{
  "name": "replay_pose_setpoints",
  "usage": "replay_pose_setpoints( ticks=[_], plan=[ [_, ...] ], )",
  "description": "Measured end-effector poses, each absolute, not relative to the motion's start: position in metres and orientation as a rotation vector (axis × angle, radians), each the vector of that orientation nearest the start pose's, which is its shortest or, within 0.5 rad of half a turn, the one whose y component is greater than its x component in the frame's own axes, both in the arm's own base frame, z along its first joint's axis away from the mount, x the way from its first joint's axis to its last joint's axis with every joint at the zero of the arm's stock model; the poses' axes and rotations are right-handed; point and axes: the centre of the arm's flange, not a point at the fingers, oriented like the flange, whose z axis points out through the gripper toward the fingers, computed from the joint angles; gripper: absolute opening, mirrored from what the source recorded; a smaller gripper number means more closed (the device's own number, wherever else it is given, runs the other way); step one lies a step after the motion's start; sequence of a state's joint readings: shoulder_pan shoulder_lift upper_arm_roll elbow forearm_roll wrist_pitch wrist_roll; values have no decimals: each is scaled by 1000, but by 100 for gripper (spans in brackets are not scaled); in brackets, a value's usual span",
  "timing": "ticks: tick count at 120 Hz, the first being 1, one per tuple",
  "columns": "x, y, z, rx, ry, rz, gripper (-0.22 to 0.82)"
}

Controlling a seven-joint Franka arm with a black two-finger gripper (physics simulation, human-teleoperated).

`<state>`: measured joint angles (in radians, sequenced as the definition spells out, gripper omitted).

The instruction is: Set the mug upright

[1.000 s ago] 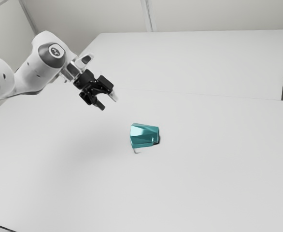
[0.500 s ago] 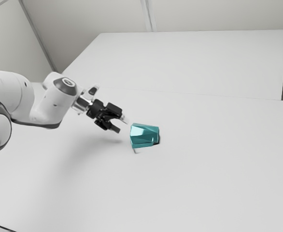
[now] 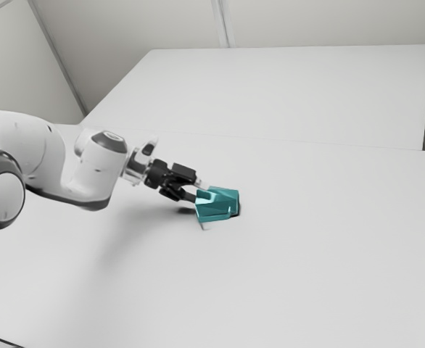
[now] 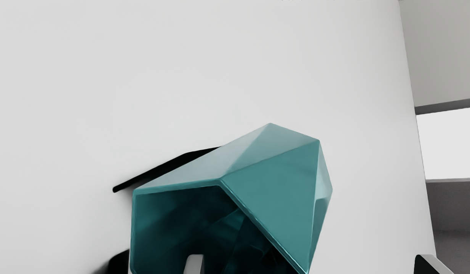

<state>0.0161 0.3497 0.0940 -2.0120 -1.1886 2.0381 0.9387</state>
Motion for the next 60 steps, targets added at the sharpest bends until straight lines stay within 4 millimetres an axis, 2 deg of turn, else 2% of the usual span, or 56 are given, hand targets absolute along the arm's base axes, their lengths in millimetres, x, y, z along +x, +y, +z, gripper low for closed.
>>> replay_pose_setpoints(
  ticks=[11,43,60],
  plan=[
    [589,9,276,2195,-68,284,54],
    [585,-8,269,2153,-47,312,8],
    [586,-8,272,2149,-57,333,-6]
  ],
)
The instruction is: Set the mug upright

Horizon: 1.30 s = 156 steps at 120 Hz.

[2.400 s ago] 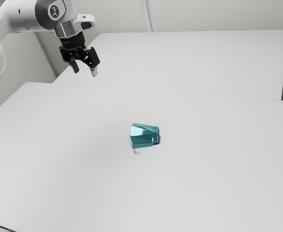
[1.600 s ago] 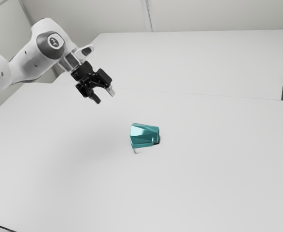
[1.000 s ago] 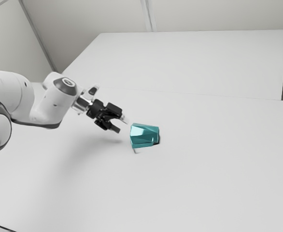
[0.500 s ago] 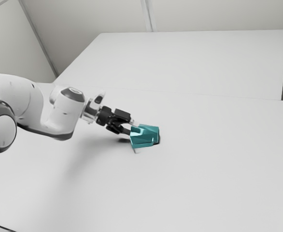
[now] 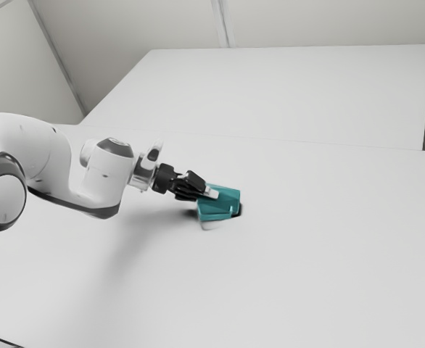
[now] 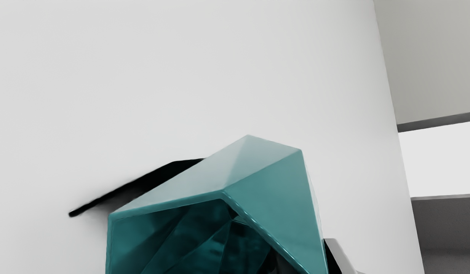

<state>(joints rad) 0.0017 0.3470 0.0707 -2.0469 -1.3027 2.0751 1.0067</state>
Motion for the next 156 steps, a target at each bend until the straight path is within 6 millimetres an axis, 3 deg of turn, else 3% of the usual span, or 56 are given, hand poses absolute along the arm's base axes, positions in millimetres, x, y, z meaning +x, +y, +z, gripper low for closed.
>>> replay_pose_setpoints(
  ticks=[44,67,87,102,131,156],
  plan=[
    [587,-16,300,2146,-139,393,-17],
    [585,-16,355,2210,-296,447,-18],
    [576,-4,410,2457,-593,387,-18],
    [577,1,434,2664,-787,300,-18],
    [578,-16,440,2931,-942,137,-18],
    [578,-21,428,3058,-856,62,-18]
  ],
)
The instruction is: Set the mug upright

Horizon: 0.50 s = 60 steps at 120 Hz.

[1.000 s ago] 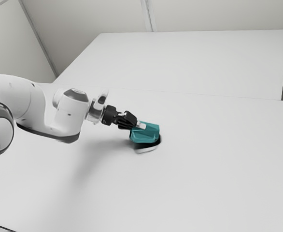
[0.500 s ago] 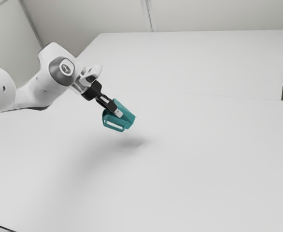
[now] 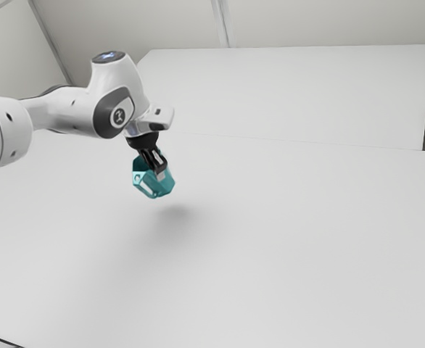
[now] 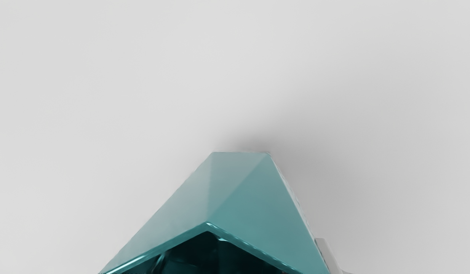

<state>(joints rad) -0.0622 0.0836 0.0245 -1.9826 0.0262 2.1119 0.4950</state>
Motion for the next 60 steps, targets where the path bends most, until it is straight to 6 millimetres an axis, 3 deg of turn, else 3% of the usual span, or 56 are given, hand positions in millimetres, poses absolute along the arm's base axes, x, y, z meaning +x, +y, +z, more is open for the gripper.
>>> replay_pose_setpoints(
  ticks=[21,60],
  plan=[
    [585,-14,399,-3024,685,-25,-18],
    [592,-19,364,-3047,538,22,-18]
  ],
)
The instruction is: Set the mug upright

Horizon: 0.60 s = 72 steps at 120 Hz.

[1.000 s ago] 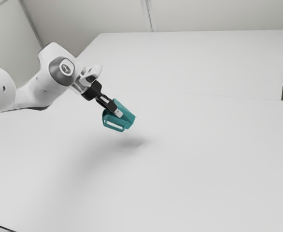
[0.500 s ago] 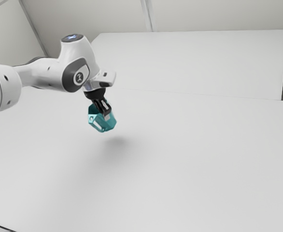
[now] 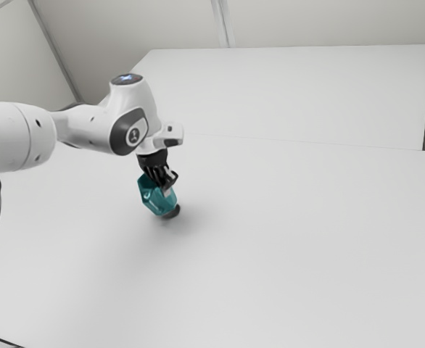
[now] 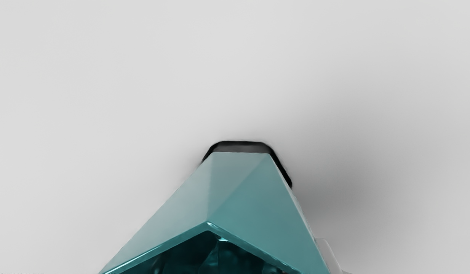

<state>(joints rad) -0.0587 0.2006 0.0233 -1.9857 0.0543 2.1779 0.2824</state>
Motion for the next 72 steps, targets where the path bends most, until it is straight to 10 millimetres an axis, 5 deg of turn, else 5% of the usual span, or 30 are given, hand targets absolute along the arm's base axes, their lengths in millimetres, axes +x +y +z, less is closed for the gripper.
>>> replay_pose_setpoints(
  ticks=[23,44,72],
  plan=[
    [593,-19,355,-3057,474,38,-18],
    [593,-20,348,-3068,432,55,-7],
    [594,-22,361,-3080,393,20,34]
  ],
)
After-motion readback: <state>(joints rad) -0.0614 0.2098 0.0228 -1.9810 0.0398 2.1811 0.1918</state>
